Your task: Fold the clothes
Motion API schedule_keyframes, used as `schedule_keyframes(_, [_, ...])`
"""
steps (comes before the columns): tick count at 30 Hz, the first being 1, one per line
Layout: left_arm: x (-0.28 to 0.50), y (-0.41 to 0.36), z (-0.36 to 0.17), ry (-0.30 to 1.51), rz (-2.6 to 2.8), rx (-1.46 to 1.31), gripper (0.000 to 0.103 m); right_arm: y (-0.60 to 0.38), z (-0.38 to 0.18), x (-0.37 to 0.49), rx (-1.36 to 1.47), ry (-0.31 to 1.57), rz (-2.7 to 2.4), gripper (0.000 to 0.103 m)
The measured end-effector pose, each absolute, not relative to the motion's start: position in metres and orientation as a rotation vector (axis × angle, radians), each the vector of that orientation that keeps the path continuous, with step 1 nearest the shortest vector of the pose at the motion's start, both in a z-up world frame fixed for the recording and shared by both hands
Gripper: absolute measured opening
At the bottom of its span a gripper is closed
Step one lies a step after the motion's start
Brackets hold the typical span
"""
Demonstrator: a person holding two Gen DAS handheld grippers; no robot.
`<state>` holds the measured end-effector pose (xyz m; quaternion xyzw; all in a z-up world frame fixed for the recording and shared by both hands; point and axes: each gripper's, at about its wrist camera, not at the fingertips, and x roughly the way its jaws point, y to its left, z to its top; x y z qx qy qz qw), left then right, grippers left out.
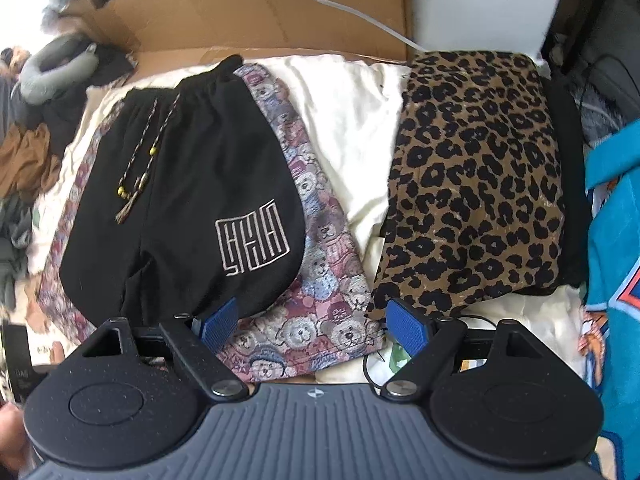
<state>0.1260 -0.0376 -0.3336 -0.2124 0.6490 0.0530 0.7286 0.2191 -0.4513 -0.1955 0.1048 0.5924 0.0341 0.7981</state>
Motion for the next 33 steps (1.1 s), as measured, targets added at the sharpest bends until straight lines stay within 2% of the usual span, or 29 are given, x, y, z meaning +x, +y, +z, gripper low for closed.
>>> schedule_keyframes(6, [0.126, -0.035, -0.332, 1.419, 0.123, -0.445, 0.001, -0.47, -0.227, 0.221, 0.351, 1.247, 0.075, 0.086])
schedule_keyframes(9, [0.128, -0.031, -0.328, 1.4, 0.134, -0.427, 0.001, -0.472, -0.255, 0.215, 0.363, 1.265, 0.085, 0.075])
schedule_keyframes(11, [0.13, -0.028, -0.327, 1.394, 0.138, -0.424, 0.001, -0.473, -0.27, 0.211, 0.353, 1.277, 0.085, 0.062])
schedule_keyframes(14, [0.131, -0.025, -0.327, 1.39, 0.141, -0.426, 0.001, -0.479, -0.29, 0.203, 0.388, 1.272, 0.088, 0.059])
schedule_keyframes(26, [0.136, -0.019, -0.33, 1.386, 0.131, -0.422, 0.001, -0.49, -0.364, 0.181, 0.532, 1.288, 0.054, 0.058])
schedule_keyframes(33, [0.137, -0.01, -0.325, 1.386, 0.14, -0.415, 0.001, -0.514, -0.369, 0.17, 0.794, 1.165, 0.029, 0.058])
